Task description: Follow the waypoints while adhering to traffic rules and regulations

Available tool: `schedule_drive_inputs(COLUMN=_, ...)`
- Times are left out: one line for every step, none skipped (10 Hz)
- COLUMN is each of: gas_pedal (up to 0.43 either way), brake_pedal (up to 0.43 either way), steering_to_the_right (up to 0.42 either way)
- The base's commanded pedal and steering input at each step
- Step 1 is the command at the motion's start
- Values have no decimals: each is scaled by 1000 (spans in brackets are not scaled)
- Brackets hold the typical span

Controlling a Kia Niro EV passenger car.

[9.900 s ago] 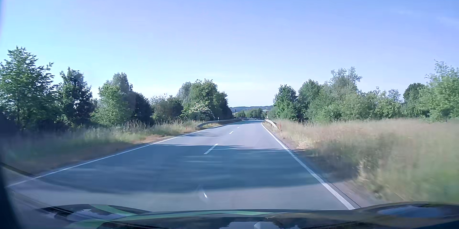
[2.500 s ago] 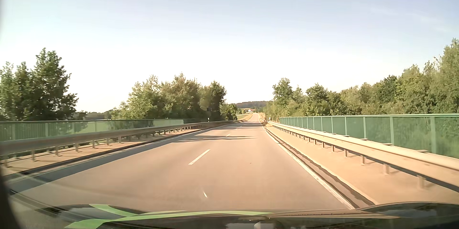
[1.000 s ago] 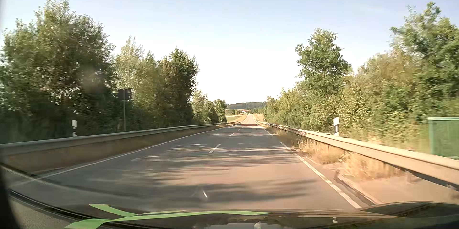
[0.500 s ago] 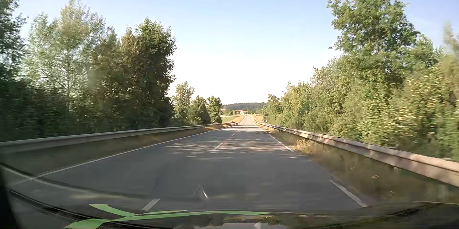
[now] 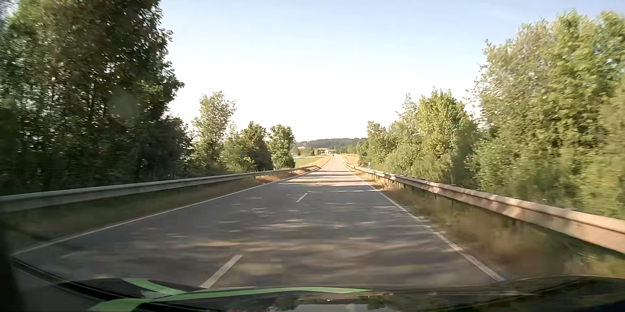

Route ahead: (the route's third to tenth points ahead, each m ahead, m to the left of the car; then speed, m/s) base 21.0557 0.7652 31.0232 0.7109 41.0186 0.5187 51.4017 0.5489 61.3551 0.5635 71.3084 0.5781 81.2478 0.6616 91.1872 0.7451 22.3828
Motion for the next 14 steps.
schedule_drive_inputs(gas_pedal=240, brake_pedal=0, steering_to_the_right=1)
schedule_drive_inputs(gas_pedal=240, brake_pedal=0, steering_to_the_right=1)
schedule_drive_inputs(gas_pedal=240, brake_pedal=0, steering_to_the_right=1)
schedule_drive_inputs(gas_pedal=240, brake_pedal=0, steering_to_the_right=1)
schedule_drive_inputs(gas_pedal=240, brake_pedal=0, steering_to_the_right=1)
schedule_drive_inputs(gas_pedal=240, brake_pedal=0, steering_to_the_right=1)
schedule_drive_inputs(gas_pedal=228, brake_pedal=0, steering_to_the_right=1)
schedule_drive_inputs(gas_pedal=228, brake_pedal=0, steering_to_the_right=1)
schedule_drive_inputs(gas_pedal=228, brake_pedal=0, steering_to_the_right=1)
schedule_drive_inputs(gas_pedal=228, brake_pedal=0, steering_to_the_right=1)
schedule_drive_inputs(gas_pedal=228, brake_pedal=0, steering_to_the_right=1)
schedule_drive_inputs(gas_pedal=240, brake_pedal=0, steering_to_the_right=1)
schedule_drive_inputs(gas_pedal=248, brake_pedal=0, steering_to_the_right=0)
schedule_drive_inputs(gas_pedal=280, brake_pedal=0, steering_to_the_right=0)
